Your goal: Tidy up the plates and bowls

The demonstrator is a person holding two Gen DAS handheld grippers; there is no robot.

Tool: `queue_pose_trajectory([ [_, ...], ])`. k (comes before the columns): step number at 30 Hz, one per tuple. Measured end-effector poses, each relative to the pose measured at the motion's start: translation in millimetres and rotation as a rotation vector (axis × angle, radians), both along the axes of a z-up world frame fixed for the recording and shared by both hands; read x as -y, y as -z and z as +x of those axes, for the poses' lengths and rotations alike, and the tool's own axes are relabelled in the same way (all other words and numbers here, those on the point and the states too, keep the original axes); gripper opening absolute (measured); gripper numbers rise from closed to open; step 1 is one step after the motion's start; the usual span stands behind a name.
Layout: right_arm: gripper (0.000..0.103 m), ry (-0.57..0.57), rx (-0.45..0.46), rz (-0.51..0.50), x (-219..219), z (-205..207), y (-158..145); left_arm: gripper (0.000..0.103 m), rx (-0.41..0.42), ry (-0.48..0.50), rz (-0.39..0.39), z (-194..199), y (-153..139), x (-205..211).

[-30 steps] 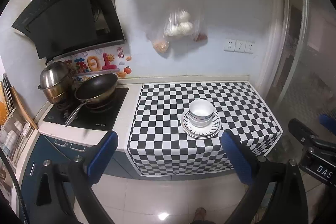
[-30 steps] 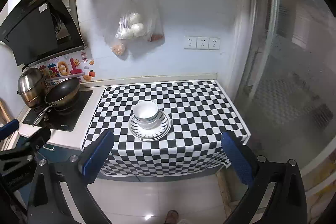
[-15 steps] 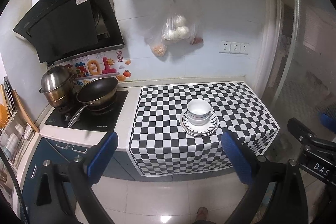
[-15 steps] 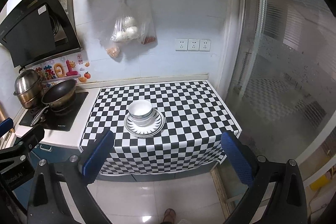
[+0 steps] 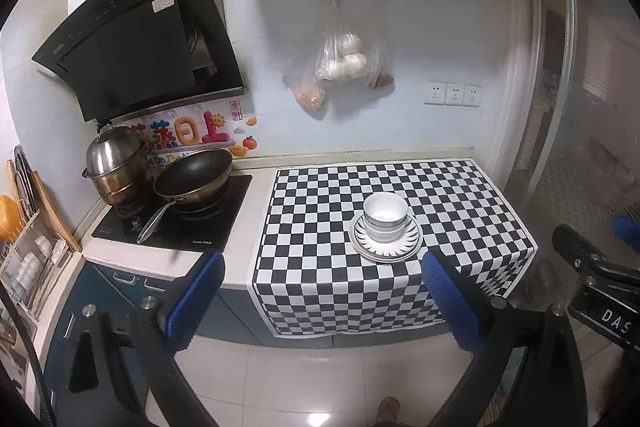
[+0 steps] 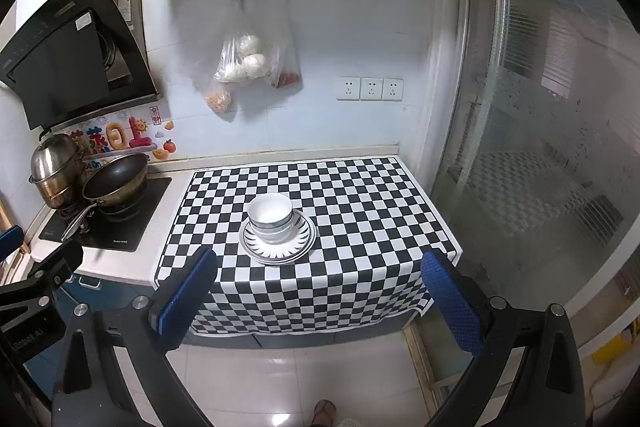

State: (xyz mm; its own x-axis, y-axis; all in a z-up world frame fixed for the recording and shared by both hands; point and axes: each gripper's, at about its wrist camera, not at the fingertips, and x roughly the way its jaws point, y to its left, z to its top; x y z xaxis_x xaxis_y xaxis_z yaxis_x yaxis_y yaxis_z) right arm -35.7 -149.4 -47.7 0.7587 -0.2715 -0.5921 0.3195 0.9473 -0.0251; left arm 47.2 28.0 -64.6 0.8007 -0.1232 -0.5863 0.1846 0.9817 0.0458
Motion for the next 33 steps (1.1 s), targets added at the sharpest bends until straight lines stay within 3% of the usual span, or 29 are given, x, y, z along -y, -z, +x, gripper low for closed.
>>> queue_pose_trajectory([
  [33,0.103,-0.001,-0.021,0.012,6.8,10.6,9.7,0.101,-0.026,0.022,0.006,14.7,6.6,3.4],
])
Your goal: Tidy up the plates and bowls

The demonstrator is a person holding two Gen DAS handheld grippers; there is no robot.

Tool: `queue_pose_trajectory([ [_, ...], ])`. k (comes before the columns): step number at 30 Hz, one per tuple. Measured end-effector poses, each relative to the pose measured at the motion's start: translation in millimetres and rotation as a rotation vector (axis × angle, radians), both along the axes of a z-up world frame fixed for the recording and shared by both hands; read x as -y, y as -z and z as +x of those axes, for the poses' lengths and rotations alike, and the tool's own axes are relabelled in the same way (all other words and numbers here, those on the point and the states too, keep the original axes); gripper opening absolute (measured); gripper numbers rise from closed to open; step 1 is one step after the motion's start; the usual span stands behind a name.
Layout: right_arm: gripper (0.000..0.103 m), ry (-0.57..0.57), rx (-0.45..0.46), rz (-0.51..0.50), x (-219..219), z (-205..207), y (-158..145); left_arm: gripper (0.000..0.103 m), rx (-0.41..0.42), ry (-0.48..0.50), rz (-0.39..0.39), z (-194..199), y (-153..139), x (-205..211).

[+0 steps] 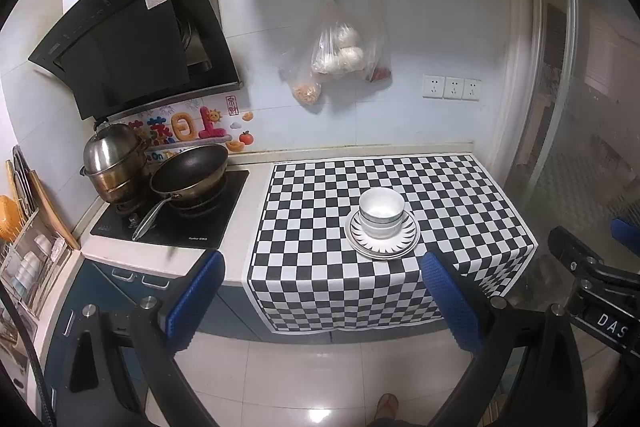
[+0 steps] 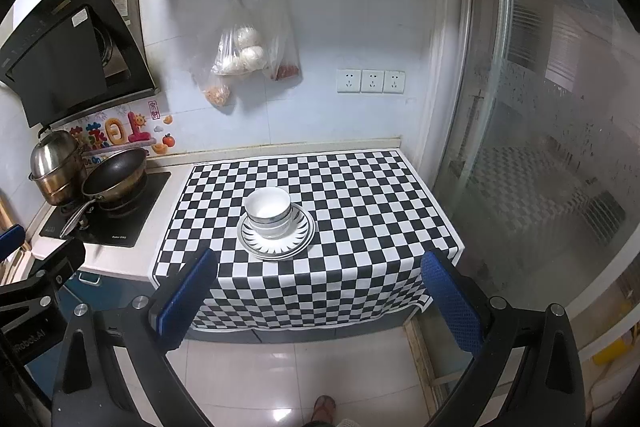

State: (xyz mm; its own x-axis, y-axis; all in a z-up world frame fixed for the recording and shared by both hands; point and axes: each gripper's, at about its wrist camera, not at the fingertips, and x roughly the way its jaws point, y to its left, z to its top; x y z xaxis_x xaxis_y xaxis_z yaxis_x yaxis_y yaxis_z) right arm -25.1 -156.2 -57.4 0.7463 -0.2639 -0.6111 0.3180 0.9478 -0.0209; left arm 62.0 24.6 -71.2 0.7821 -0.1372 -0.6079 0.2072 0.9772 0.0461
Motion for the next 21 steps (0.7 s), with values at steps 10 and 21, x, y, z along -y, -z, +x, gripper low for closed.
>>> queue_pose_trajectory([
  [10,0.103,0.007,-0.001,-0.003,2.0,1.4,2.3,0.101,-0.003,0.006,0.001,5.2,-1.1,0.2],
  [21,0.103,0.015,-0.009,0.002,4.5,0.2,5.6,0.101,0.011,0.022,-0.005,10.5,-1.1,-1.0],
])
